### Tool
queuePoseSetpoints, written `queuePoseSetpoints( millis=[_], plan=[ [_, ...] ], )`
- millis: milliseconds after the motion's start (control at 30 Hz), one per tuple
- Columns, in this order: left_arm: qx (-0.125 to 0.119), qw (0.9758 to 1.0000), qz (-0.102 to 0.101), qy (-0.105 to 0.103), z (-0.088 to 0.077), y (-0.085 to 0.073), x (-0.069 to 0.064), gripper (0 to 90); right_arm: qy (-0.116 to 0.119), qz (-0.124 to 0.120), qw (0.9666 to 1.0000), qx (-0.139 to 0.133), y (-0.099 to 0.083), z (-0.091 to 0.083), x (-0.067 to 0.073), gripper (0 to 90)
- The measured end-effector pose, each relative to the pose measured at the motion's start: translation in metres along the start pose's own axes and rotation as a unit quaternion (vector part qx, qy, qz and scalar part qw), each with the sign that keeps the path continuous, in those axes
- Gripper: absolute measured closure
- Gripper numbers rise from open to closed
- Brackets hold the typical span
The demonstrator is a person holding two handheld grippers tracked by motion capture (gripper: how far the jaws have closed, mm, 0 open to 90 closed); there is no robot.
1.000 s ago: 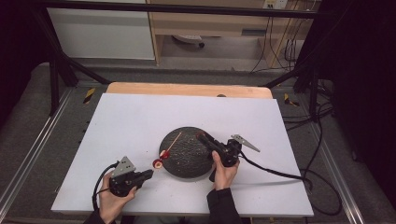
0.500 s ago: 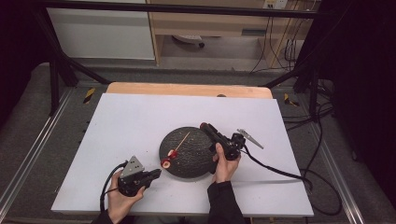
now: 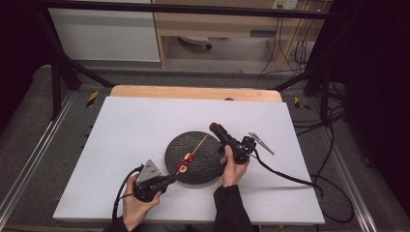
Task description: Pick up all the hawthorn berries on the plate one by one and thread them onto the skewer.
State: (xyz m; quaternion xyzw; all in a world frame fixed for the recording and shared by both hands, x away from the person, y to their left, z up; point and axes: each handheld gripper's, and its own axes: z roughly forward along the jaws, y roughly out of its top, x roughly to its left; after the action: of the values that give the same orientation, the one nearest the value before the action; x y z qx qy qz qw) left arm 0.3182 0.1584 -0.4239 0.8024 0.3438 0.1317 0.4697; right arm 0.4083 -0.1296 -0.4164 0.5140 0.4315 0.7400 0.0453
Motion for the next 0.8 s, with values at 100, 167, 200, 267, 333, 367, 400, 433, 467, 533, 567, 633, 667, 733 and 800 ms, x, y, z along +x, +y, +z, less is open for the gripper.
queuePoseSetpoints(
  millis=[100, 167, 200, 267, 333, 367, 400, 433, 467, 533, 567, 633, 667, 733, 800],
  plan=[
    [-0.004, 1.0000, 0.000, -0.002, 0.0024, 0.0032, -0.0036, 88.3, 0.002, 0.000, 1.0000, -0.003, -0.0004, -0.0009, 0.0007, 63.2],
    [-0.007, 1.0000, 0.001, -0.002, 0.0030, 0.0053, -0.0052, 88.3, 0.002, 0.000, 1.0000, -0.005, -0.0009, -0.0013, 0.0010, 63.3],
    [-0.007, 1.0000, 0.001, -0.002, 0.0034, 0.0061, -0.0055, 88.3, 0.004, 0.001, 1.0000, -0.006, -0.0012, -0.0011, 0.0009, 63.2],
    [-0.007, 1.0000, 0.000, -0.001, 0.0040, 0.0073, -0.0059, 88.3, 0.004, -0.001, 1.0000, -0.007, -0.0017, -0.0012, 0.0007, 63.3],
    [-0.006, 1.0000, -0.001, 0.000, 0.0047, 0.0076, -0.0062, 88.4, 0.004, -0.001, 1.0000, -0.007, -0.0020, -0.0013, 0.0006, 63.3],
    [-0.007, 1.0000, -0.001, 0.000, 0.0048, 0.0074, -0.0061, 88.4, 0.003, -0.001, 1.0000, -0.007, -0.0020, -0.0015, 0.0009, 63.3],
    [-0.007, 1.0000, 0.000, 0.000, 0.0047, 0.0072, -0.0061, 88.4, 0.004, -0.001, 1.0000, -0.007, -0.0019, -0.0015, 0.0011, 63.2],
    [-0.005, 1.0000, 0.001, 0.000, 0.0047, 0.0072, -0.0060, 88.4, 0.004, -0.001, 1.0000, -0.008, -0.0018, -0.0017, 0.0012, 63.3],
    [-0.005, 1.0000, 0.001, 0.001, 0.0047, 0.0071, -0.0059, 88.4, 0.004, -0.001, 1.0000, -0.008, -0.0016, -0.0017, 0.0013, 63.3],
    [-0.006, 1.0000, -0.001, 0.002, 0.0049, 0.0071, -0.0057, 88.3, 0.005, -0.001, 1.0000, -0.008, -0.0014, -0.0017, 0.0013, 63.3],
    [-0.006, 1.0000, -0.001, 0.002, 0.0051, 0.0071, -0.0057, 88.4, 0.006, -0.001, 0.9999, -0.008, -0.0014, -0.0017, 0.0014, 63.3],
    [-0.007, 1.0000, 0.000, 0.003, 0.0051, 0.0073, -0.0057, 88.4, 0.007, -0.002, 0.9999, -0.007, -0.0014, -0.0015, 0.0012, 63.2],
    [-0.007, 1.0000, -0.001, 0.002, 0.0052, 0.0076, -0.0056, 88.4, 0.007, -0.001, 1.0000, -0.007, -0.0016, -0.0016, 0.0011, 63.3],
    [-0.008, 1.0000, -0.002, 0.003, 0.0053, 0.0080, -0.0056, 88.4, 0.008, 0.000, 1.0000, -0.006, -0.0021, -0.0016, 0.0012, 63.3],
    [-0.010, 0.9999, -0.004, 0.004, 0.0059, 0.0086, -0.0061, 88.4, 0.009, 0.000, 0.9999, -0.005, -0.0026, -0.0017, 0.0011, 63.3]
  ],
)
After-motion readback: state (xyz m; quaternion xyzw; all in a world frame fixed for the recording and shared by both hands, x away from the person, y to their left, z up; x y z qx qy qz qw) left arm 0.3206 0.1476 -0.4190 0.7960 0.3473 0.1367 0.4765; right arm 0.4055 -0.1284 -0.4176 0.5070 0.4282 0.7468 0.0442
